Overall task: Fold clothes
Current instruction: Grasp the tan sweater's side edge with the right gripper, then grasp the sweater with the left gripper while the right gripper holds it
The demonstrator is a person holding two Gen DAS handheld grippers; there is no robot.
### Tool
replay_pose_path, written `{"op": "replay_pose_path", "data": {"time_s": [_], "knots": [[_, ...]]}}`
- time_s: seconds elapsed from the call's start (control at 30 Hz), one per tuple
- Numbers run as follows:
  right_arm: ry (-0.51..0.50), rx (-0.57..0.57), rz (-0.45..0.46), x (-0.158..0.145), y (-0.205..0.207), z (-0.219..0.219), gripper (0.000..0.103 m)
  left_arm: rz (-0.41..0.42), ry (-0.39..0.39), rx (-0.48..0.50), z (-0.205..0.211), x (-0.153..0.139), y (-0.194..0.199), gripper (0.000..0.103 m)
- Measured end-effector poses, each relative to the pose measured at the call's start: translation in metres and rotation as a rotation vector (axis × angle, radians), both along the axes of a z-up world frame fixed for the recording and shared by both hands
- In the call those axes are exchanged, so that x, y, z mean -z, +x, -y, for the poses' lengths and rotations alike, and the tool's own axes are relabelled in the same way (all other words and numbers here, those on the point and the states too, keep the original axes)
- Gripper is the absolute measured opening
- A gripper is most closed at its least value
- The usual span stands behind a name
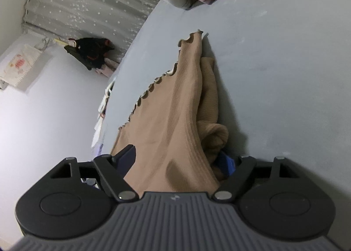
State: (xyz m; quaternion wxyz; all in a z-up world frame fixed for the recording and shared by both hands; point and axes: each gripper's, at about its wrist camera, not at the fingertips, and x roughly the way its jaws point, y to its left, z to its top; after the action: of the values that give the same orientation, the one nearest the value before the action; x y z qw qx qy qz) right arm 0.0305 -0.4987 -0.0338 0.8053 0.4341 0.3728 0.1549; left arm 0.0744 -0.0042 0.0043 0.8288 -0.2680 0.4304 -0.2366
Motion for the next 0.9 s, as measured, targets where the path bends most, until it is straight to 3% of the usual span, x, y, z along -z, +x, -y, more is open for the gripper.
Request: {"op": "replay_pose_path", "data": {"time_s": [0.03,0.17,0.27,0.3,0.37,0.57,0.6,0.63,0.7,0.73,0.83,0.9], "knots": [[-0.002,0.002,-0.001,0.000,0.000,0.001,0.079,-0.017,0.088,-0.030,0.007,-0.002,0.001,0.068],[0.002,0.016,-0.003,0.000,-0.004,0.005,0.076,-0.023,0.163,-0.081,0.012,-0.007,-0.004,0.070],[-0.013,0.000,0.007,0.003,-0.005,0.004,0.076,0.013,0.116,-0.056,0.010,0.000,-0.010,0.089],[-0.028,-0.006,0.008,0.004,-0.004,0.002,0.076,0.010,0.096,-0.055,0.010,0.002,-0.009,0.101],[-0.058,-0.016,0.014,0.003,-0.001,-0.002,0.078,-0.016,0.028,-0.046,0.011,0.006,0.000,0.102],[-0.077,-0.031,0.048,0.003,0.004,-0.012,0.093,-0.013,0.082,-0.041,0.028,0.003,0.005,0.101],[-0.108,-0.036,0.058,0.001,0.004,-0.018,0.093,-0.006,0.083,-0.044,0.028,0.003,0.004,0.090],[-0.137,-0.036,0.059,-0.001,0.003,-0.022,0.092,-0.006,0.095,-0.061,0.027,0.003,0.002,0.061],[-0.204,-0.009,0.039,-0.005,0.003,-0.024,0.056,-0.006,0.123,-0.098,0.024,0.003,-0.001,0.032],[-0.211,0.012,0.006,-0.003,0.005,-0.021,0.025,0.004,0.133,-0.093,0.021,0.004,-0.003,0.027],[-0.227,0.004,0.016,-0.004,0.005,-0.024,0.024,0.028,0.150,-0.079,0.021,0.001,-0.006,0.024],[-0.354,-0.019,0.062,-0.026,0.002,-0.042,0.023,0.042,0.155,-0.084,0.023,-0.007,-0.008,0.023]]}}
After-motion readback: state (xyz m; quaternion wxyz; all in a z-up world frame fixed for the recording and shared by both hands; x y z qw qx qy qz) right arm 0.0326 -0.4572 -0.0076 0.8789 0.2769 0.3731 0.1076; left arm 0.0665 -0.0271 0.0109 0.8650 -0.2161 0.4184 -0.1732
